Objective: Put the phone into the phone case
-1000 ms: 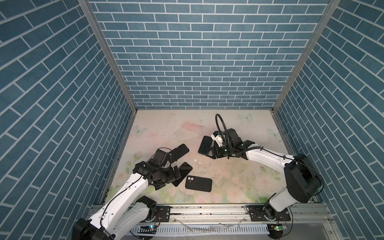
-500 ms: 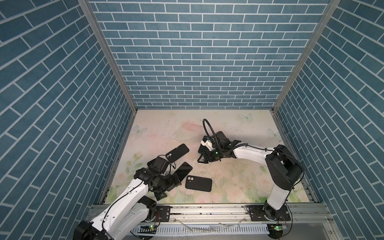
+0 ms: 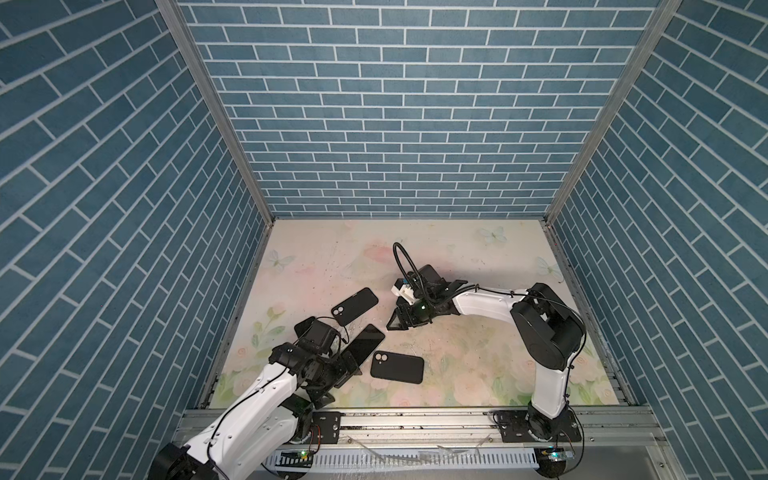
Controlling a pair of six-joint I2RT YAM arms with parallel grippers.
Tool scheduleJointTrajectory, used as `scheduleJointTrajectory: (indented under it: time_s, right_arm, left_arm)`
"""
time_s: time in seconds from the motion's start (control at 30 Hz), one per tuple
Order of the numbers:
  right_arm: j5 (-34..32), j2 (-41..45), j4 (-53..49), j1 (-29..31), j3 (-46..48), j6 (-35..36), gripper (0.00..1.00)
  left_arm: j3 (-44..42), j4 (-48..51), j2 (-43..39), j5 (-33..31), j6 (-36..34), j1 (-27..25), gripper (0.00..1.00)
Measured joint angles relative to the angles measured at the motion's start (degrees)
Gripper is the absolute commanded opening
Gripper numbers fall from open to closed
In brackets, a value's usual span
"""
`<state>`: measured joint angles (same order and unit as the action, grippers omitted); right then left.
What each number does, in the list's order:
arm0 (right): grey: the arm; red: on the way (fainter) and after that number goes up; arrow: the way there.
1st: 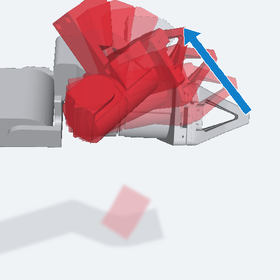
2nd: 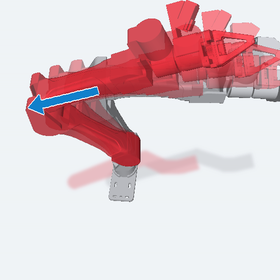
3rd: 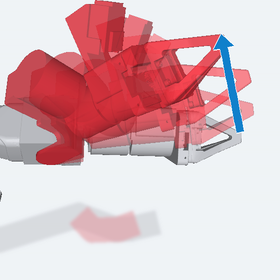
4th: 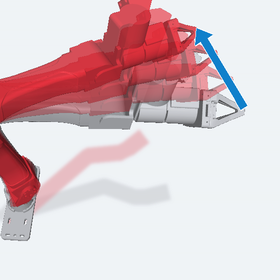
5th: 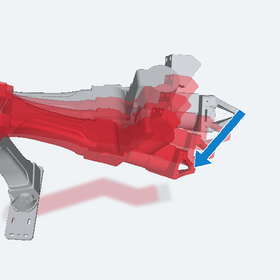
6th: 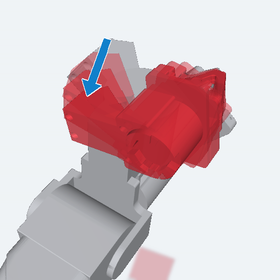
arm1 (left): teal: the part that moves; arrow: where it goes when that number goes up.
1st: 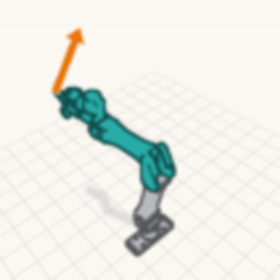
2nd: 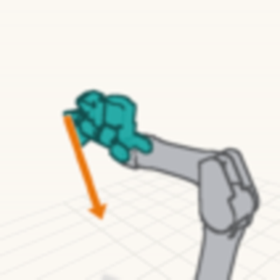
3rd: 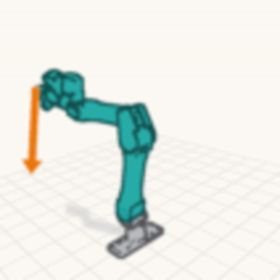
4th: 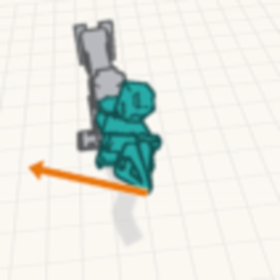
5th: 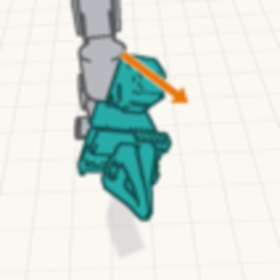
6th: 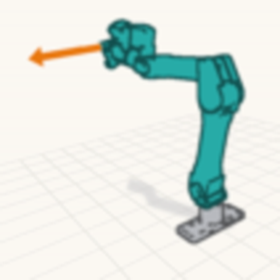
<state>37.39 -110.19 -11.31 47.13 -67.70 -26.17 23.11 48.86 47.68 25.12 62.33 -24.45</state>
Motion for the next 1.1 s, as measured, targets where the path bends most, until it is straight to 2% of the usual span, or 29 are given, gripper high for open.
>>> scheduleJointTrajectory:
  time_s: [0.47,0.87,1.1]
  right_arm:
    - [5.5,-7.1,3.7,1.4,-4.3,-1.3,0.67]
    - [10.0,-10.3,5.3,1.4,-6.7,-1.9,0.61]
    - [13.8,-11.5,5.4,1.4,-6.7,-2.1,0.56]
  left_arm:
    - [-2.0,-6.8,-0.1,1.9,1.0,1.3,0.99]
    - [-2.2,-13.2,-0.2,-5.5,-1.6,2.0,0.97]
    - [-3.5,-21.1,0.8,-6.7,-2.8,2.5,0.97]
